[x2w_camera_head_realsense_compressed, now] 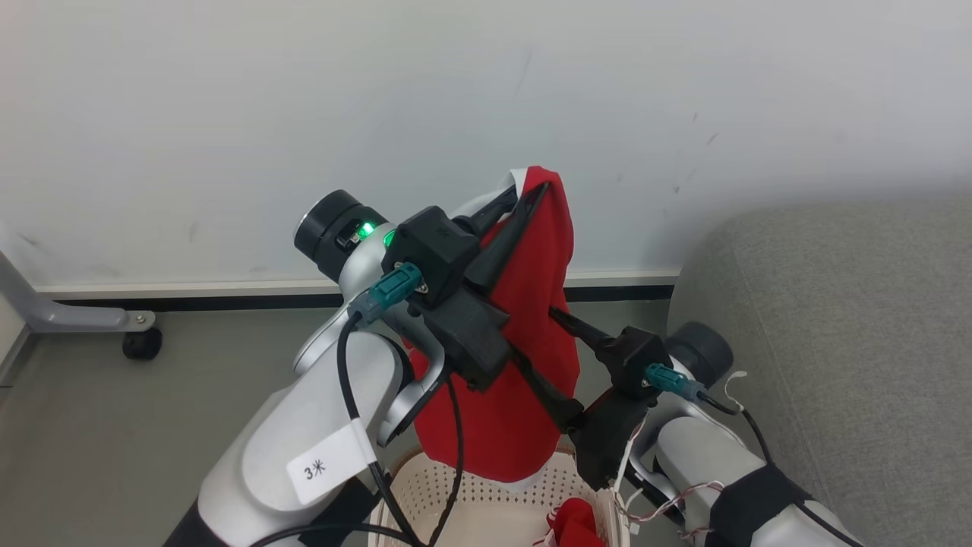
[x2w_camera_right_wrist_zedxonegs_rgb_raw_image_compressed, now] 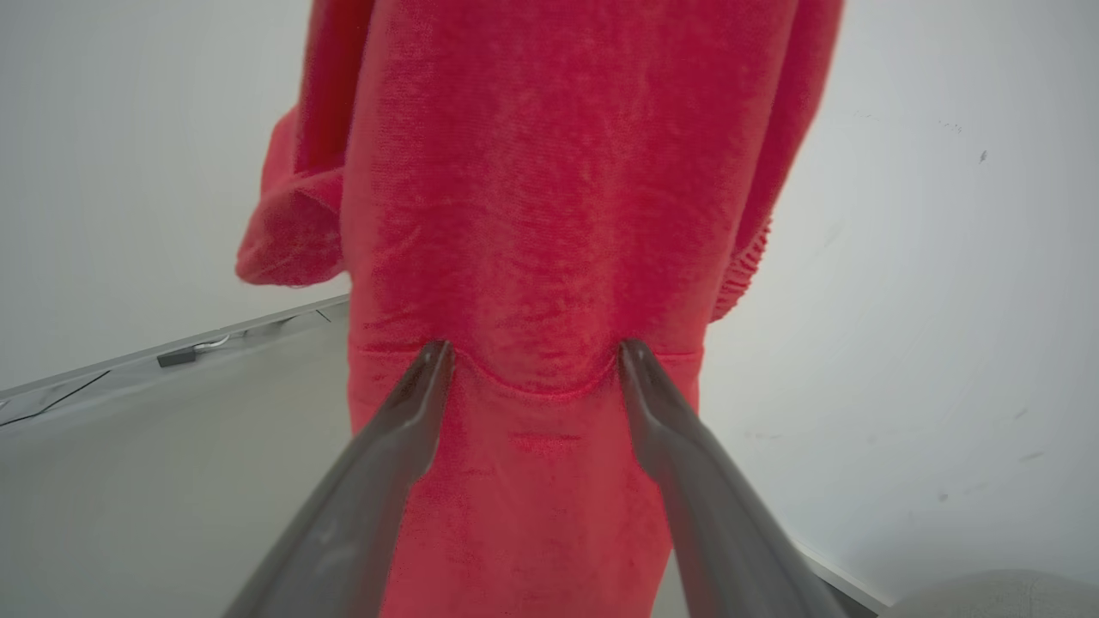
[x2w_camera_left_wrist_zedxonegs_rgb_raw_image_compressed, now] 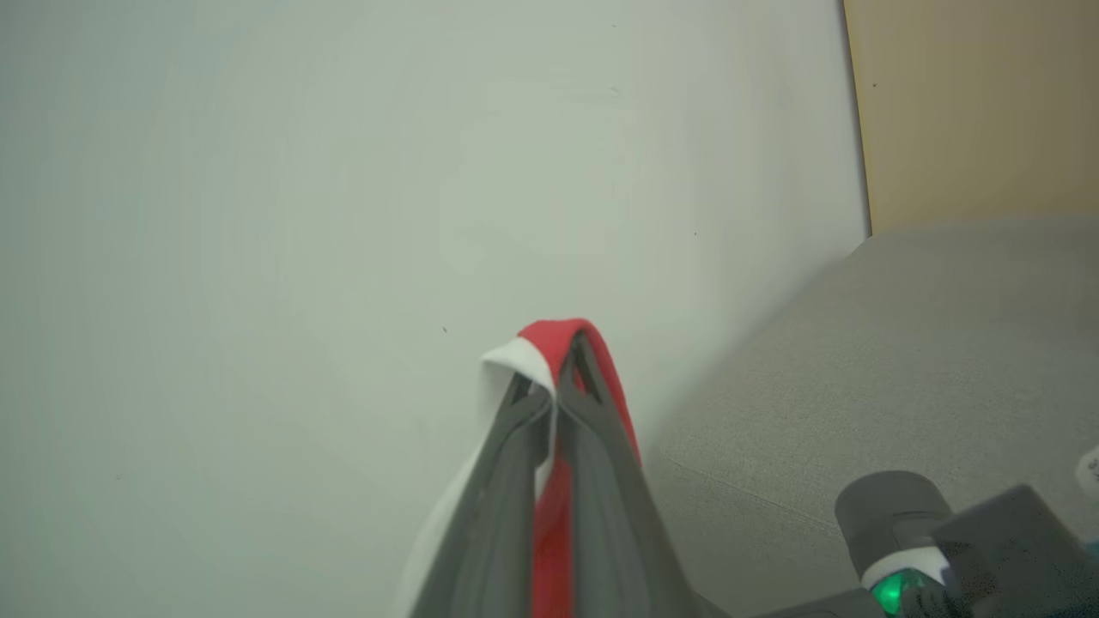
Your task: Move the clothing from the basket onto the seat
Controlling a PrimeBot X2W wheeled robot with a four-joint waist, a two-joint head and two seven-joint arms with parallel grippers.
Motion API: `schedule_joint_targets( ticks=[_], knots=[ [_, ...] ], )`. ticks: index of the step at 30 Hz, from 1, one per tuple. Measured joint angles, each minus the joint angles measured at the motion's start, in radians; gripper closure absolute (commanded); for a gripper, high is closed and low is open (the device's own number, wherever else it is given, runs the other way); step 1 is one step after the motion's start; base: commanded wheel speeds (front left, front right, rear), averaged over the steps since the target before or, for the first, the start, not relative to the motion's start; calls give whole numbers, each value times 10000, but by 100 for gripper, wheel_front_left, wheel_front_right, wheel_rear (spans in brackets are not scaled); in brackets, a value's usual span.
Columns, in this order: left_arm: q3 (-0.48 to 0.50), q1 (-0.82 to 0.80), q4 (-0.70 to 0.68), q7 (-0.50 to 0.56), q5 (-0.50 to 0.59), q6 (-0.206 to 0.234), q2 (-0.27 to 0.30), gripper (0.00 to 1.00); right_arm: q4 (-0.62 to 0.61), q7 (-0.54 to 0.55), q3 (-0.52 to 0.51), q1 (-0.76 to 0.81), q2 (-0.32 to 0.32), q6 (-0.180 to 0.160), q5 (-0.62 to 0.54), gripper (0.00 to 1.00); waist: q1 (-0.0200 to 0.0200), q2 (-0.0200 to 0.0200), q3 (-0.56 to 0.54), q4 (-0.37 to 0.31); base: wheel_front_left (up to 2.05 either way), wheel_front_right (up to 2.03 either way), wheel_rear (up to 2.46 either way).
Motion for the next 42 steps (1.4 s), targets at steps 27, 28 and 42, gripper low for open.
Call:
schedule_joint_targets(
  ticks=[27, 28, 42],
  knots=[
    [531, 745, -52, 322, -593, 353, 589, 0, 658, -2, 1150, -1086, -324, 0, 1603, 100, 0, 1, 173, -533, 0, 0, 0],
    [575, 839, -52, 311, -617, 368, 625, 0, 631, -4, 1091, -1097, -451, 0, 1626, 100, 0, 0, 168, -608, 0, 0, 0],
    [671, 2428, -15, -219, -1062, 573, 654, 0, 79, -6, -217, -992, -2336, -96, 1969, 100, 0, 0, 52, -2176, 0, 0, 0]
  ],
)
